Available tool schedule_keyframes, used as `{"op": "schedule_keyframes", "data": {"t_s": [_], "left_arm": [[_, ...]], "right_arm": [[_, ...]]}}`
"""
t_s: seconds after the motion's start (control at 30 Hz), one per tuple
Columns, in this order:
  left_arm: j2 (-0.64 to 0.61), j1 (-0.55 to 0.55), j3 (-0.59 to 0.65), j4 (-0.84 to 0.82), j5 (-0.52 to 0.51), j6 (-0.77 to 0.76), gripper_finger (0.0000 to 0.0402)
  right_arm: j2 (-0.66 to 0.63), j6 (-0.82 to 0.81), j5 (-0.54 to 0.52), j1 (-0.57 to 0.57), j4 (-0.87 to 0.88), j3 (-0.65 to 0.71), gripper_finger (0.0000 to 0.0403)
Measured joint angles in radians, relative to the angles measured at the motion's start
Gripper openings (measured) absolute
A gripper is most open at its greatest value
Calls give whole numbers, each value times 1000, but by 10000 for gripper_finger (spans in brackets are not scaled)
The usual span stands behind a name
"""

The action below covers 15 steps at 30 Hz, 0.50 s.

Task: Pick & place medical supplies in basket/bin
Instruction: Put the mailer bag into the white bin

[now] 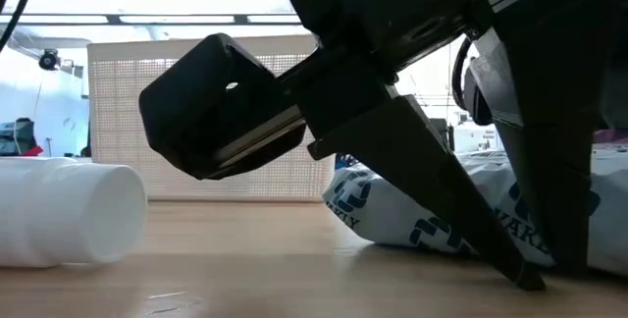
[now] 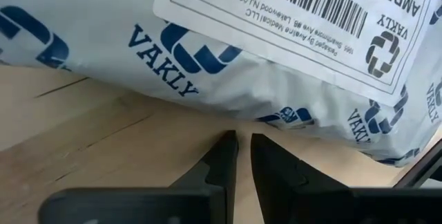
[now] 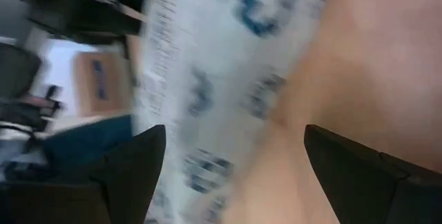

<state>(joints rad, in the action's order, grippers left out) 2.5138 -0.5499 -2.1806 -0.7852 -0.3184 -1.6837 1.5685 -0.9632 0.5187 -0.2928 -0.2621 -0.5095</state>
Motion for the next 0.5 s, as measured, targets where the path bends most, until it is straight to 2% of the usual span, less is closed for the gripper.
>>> {"op": "schedule_keyframes", "data": {"t_s": [0.1,0.3,0.5], "left_arm": [[-10,0,2,-7,-28,3,30],[-16,32,32,8,-22,29,30],[-17,43,41,24,-26,41,30]], "right_arm": [[23,-41,10,-2,-98,1,334],[119,-21,11,-2,-93,-69,334],[181,27,72,-2,-82,-133,334]]}}
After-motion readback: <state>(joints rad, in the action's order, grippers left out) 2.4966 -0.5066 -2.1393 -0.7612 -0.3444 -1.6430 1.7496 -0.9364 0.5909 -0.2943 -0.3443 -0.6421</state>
